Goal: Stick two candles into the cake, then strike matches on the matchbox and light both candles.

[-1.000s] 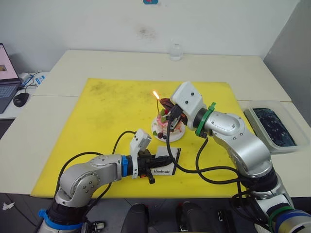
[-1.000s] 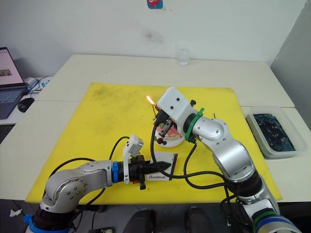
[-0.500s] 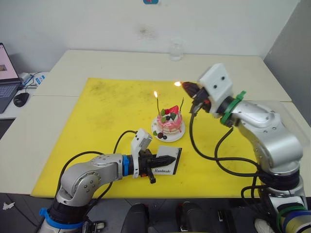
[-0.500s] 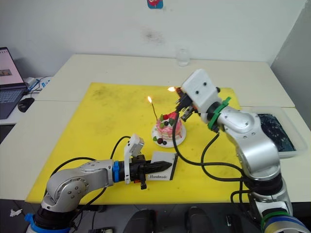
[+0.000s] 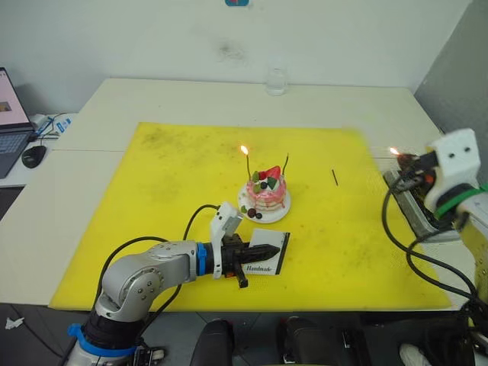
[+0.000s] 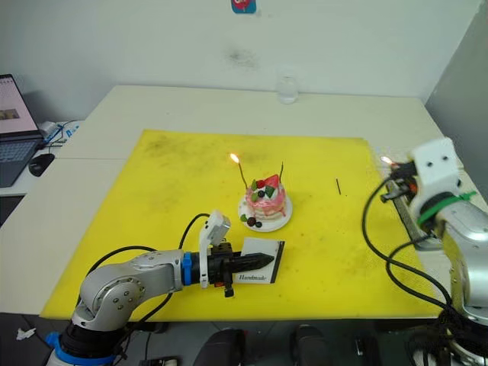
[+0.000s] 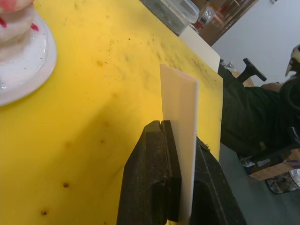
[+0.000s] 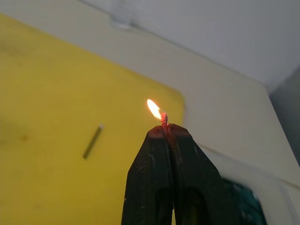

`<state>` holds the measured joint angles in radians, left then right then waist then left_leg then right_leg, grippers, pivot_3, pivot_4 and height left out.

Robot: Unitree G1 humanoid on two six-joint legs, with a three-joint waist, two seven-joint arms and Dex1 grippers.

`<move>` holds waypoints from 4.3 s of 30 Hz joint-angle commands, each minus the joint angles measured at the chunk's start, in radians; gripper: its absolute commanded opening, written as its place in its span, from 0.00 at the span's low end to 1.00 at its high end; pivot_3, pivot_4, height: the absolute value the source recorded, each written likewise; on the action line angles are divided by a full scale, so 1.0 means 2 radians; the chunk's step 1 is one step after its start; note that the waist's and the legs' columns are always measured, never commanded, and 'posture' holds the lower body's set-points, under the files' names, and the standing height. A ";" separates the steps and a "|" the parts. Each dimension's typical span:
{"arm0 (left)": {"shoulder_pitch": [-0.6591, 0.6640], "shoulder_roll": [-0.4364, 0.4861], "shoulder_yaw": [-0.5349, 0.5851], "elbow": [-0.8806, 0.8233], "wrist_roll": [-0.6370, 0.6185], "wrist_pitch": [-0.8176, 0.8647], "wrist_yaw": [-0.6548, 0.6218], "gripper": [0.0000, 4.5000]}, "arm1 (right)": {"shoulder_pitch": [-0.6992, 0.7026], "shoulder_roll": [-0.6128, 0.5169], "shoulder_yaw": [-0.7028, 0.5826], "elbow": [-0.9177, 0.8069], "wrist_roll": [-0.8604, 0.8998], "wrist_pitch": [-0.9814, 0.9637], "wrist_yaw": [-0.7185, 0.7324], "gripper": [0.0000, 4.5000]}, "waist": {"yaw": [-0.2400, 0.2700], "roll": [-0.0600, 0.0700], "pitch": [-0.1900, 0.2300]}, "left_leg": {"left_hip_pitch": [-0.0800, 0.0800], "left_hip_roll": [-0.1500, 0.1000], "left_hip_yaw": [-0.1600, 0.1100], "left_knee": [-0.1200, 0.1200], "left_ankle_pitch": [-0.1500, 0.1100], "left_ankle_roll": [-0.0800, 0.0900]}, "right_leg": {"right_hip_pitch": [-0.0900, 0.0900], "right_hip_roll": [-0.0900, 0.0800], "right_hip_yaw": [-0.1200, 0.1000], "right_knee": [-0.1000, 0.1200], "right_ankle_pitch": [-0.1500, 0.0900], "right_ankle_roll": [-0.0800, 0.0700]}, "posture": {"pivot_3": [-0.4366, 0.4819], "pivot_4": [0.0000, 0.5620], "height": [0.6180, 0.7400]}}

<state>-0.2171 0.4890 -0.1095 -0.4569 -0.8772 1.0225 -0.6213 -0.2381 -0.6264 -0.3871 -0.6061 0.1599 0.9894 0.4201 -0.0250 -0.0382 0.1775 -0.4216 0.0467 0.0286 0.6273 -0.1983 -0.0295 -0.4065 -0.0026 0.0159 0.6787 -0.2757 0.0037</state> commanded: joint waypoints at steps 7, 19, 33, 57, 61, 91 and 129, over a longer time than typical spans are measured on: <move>0.004 -0.012 -0.003 -0.013 0.001 -0.010 0.001 0.00 | 0.059 0.024 -0.051 0.109 -0.036 -0.079 -0.067 0.01 | -0.003 0.000 0.000 | 0.001 0.000 0.000 0.000 0.000 0.000 | 0.000 0.000 0.000 0.000 0.000 0.000 | 0.48 0.27 1.00; 0.015 -0.014 0.002 -0.026 -0.003 -0.009 0.014 0.00 | 0.025 0.033 -0.049 0.220 -0.029 -0.173 -0.105 0.37 | -0.003 0.001 0.000 | 0.001 0.000 0.001 0.000 0.000 0.000 | 0.000 0.002 0.002 0.000 0.001 0.001 | 0.48 0.27 1.00; 0.016 -0.012 0.007 -0.024 -0.007 -0.008 0.017 0.00 | 0.031 0.044 -0.069 0.070 0.016 -0.090 -0.120 0.99 | -0.002 0.001 0.000 | 0.001 0.000 0.001 0.000 0.000 0.000 | 0.000 0.002 0.001 0.001 0.000 0.001 | 0.48 0.27 1.00; 0.030 -0.002 0.025 -0.047 -0.027 0.008 0.032 0.00 | -0.041 0.123 0.142 0.232 0.033 -0.263 -0.029 0.99 | -0.003 0.001 0.000 | 0.001 0.000 0.000 0.000 0.000 0.000 | 0.000 0.002 0.001 0.001 0.000 0.001 | 0.48 0.27 1.00; 0.030 -0.001 0.026 -0.048 -0.028 0.010 0.033 0.00 | -0.075 0.147 0.149 0.295 0.010 -0.294 -0.055 0.99 | -0.002 0.001 0.000 | 0.001 0.000 0.000 0.000 0.000 0.000 | 0.000 0.002 0.001 0.001 0.000 0.000 | 0.48 0.27 1.00; 0.038 0.004 0.024 -0.046 -0.020 0.000 0.023 0.00 | -0.078 0.171 0.151 0.190 0.001 -0.156 -0.098 0.01 | -0.002 0.001 0.000 | 0.001 0.000 0.000 0.000 0.000 0.000 | 0.000 0.001 0.001 0.001 0.000 0.001 | 0.48 0.27 1.00; 0.012 0.017 0.025 -0.036 -0.034 0.018 0.016 0.00 | 0.215 0.107 0.198 -0.020 0.052 -0.236 0.007 0.45 | -0.002 0.001 0.000 | 0.001 0.000 0.000 0.000 0.000 0.000 | 0.001 0.000 0.000 0.000 0.000 -0.001 | 0.48 0.27 1.00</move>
<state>-0.1895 0.5237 -0.0733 -0.5063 -0.9250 1.0624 -0.5807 0.2022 -0.4057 0.0004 -0.6269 0.2736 0.5336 0.4337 -0.0282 -0.0362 0.1780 -0.4188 0.0470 0.0288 0.6266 -0.1983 -0.0297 -0.4053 -0.0028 0.0164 0.6793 -0.2764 0.0027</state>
